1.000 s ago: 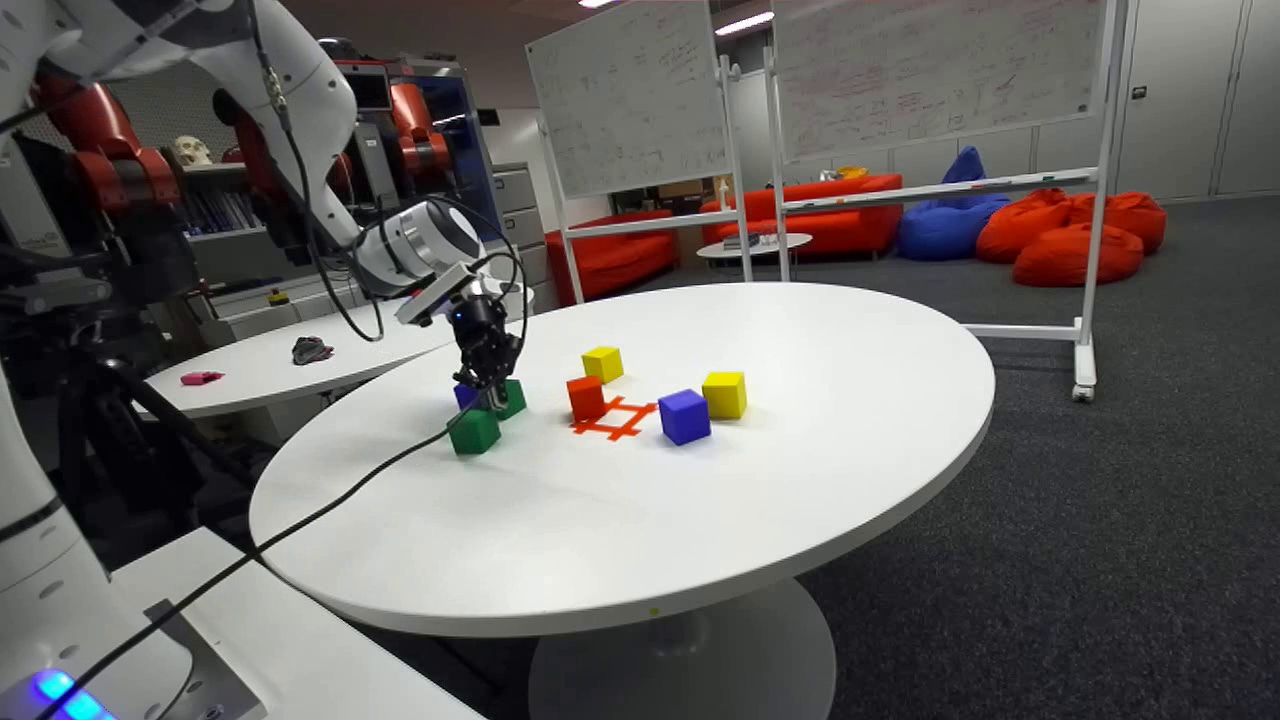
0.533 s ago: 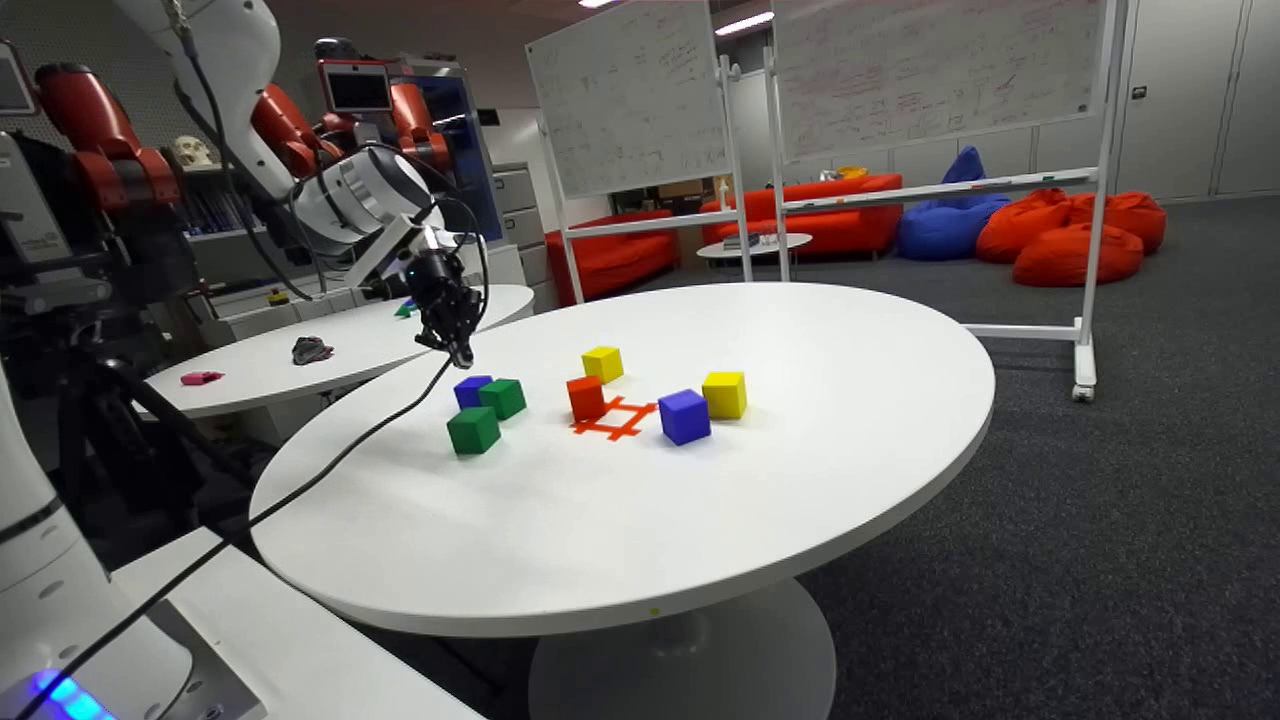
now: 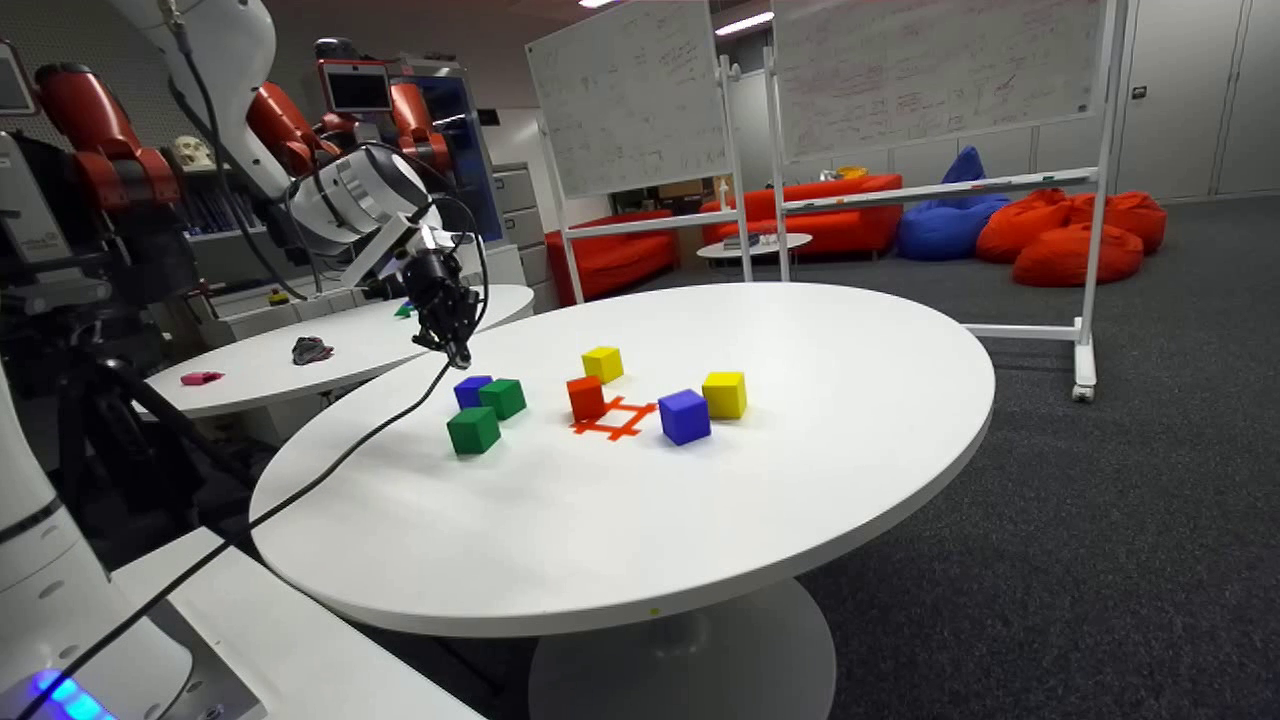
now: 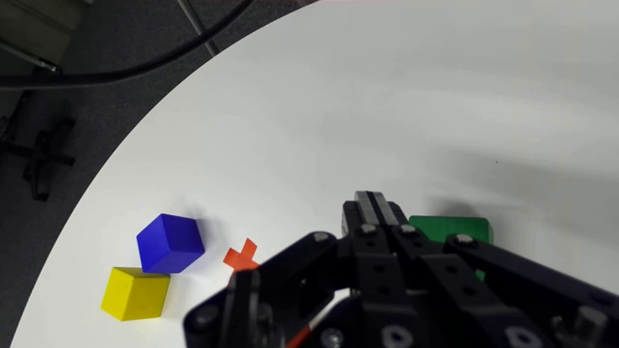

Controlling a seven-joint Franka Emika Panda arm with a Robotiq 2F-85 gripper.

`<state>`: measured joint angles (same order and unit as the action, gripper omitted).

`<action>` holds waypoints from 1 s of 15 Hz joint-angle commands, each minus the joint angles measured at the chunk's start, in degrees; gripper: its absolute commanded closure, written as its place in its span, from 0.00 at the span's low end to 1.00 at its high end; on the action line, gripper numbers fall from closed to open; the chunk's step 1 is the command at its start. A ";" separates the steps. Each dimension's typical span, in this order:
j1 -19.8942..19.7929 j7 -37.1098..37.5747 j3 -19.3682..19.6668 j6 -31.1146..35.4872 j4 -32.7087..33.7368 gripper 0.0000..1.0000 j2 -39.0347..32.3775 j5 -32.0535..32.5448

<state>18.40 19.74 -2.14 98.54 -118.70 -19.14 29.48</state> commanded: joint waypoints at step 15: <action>-2.59 -16.55 -3.91 18.29 -1.66 1.00 0.50 2.59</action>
<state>17.65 7.47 -4.66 113.07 -118.67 -19.58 30.30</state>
